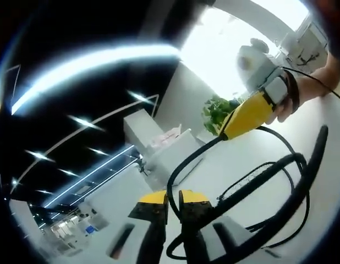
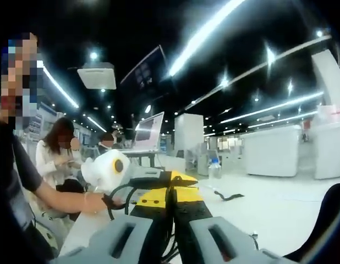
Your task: Coil the Type-C to USB data cable on the desktop and secure it with Velcro straps.
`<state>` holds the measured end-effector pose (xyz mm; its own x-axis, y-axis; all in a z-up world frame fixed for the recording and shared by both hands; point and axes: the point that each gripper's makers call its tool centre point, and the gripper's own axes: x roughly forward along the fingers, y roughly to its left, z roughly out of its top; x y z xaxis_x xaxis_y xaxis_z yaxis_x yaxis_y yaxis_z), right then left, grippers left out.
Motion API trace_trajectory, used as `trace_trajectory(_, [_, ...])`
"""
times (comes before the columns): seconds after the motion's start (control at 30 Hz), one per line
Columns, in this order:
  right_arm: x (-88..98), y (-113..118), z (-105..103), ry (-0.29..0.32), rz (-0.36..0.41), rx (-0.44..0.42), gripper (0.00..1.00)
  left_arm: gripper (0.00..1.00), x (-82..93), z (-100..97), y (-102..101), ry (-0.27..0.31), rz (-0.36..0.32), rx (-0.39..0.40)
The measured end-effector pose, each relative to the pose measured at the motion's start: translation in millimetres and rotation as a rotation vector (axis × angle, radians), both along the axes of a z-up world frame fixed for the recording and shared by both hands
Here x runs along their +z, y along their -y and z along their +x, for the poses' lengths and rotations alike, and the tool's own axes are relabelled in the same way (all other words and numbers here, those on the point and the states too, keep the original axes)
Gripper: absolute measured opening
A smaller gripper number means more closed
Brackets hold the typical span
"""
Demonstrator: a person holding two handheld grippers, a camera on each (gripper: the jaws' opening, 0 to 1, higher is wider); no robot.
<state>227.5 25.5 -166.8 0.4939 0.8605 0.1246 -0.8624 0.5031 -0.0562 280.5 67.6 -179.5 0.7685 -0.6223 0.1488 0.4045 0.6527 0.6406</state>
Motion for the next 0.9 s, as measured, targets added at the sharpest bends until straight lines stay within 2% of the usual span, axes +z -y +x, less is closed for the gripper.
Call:
trace_trajectory(0.2, [-3.3, 2.1, 1.4, 0.014, -0.026, -0.031, 0.04, 0.05, -1.1, 3.2, -3.2, -0.01, 0.006, 0.016])
trace_trajectory(0.23, [-0.3, 1.0, -0.8, 0.04, -0.024, -0.024, 0.06, 0.04, -0.8, 3.6, -3.6, -0.012, 0.005, 0.017])
trace_trajectory(0.37, [24.0, -5.3, -23.5, 0.164, 0.008, 0.027, 0.28, 0.04, -2.0, 6.3, -6.2, -0.02, 0.012, 0.035])
trace_trajectory(0.47, [26.9, -15.3, -41.3, 0.247, -0.044, 0.059, 0.35, 0.04, -2.1, 7.7, -7.8, -0.032, 0.001, 0.042])
trace_trajectory(0.57, [19.2, -27.7, -49.8, 0.293, -0.101, 0.065, 0.35, 0.04, -2.8, 9.6, -9.5, -0.044, -0.006, 0.051])
trace_trajectory(0.7, [-5.0, -47.9, -60.3, 0.254, -0.173, 0.133, 0.34, 0.04, -3.2, 10.1, -9.7, -0.049, -0.008, 0.057])
trace_trajectory(0.77, [-14.4, -50.9, -55.0, 0.245, -0.216, 0.111, 0.33, 0.04, -3.3, 10.6, -9.6, -0.049, -0.005, 0.061])
trace_trajectory(0.83, [-25.0, -51.3, -40.8, 0.226, -0.268, 0.046, 0.29, 0.04, -3.2, 9.7, -8.4, -0.048, -0.005, 0.056])
trace_trajectory(0.9, [-29.2, -52.9, -35.8, 0.215, -0.274, 0.03, 0.24, 0.04, -3.1, 7.8, -6.0, -0.043, 0.001, 0.051])
